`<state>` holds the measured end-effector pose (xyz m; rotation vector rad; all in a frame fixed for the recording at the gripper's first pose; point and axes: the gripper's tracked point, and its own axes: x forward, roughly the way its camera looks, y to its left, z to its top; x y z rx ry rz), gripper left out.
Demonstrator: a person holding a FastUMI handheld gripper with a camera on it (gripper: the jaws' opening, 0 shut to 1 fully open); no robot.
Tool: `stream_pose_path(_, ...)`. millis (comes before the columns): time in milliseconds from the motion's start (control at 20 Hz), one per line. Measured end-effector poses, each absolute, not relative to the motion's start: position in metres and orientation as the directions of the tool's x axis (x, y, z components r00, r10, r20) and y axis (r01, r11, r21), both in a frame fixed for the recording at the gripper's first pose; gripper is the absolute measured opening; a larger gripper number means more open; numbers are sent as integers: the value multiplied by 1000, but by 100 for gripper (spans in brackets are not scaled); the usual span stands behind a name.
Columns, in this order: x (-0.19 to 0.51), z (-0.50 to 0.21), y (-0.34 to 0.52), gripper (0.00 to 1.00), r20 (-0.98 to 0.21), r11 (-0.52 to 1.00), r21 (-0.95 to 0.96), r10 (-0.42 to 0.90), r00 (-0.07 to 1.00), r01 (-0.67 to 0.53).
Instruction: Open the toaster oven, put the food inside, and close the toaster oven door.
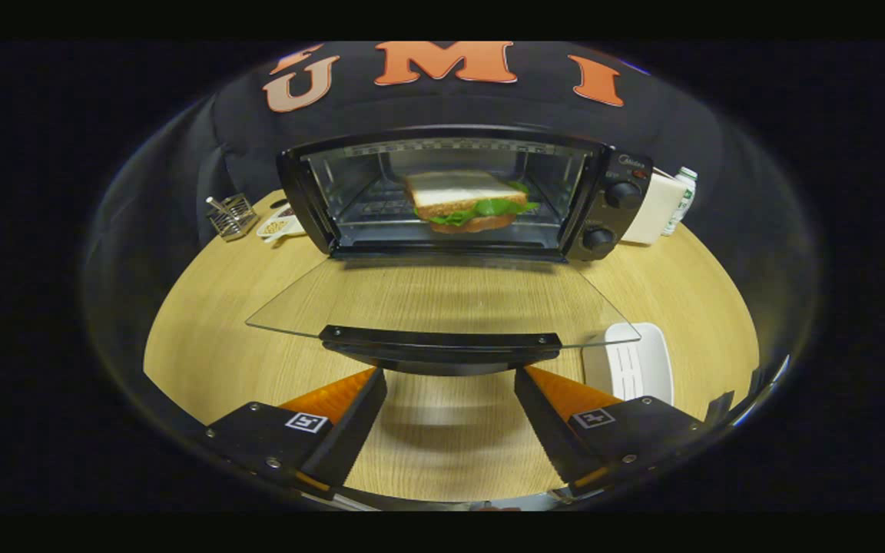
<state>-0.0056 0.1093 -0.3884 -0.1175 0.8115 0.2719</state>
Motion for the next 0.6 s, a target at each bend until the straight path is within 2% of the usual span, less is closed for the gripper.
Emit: stream_pose_path(600, 66, -296, 114, 99, -585, 958, -83, 177, 791, -275)
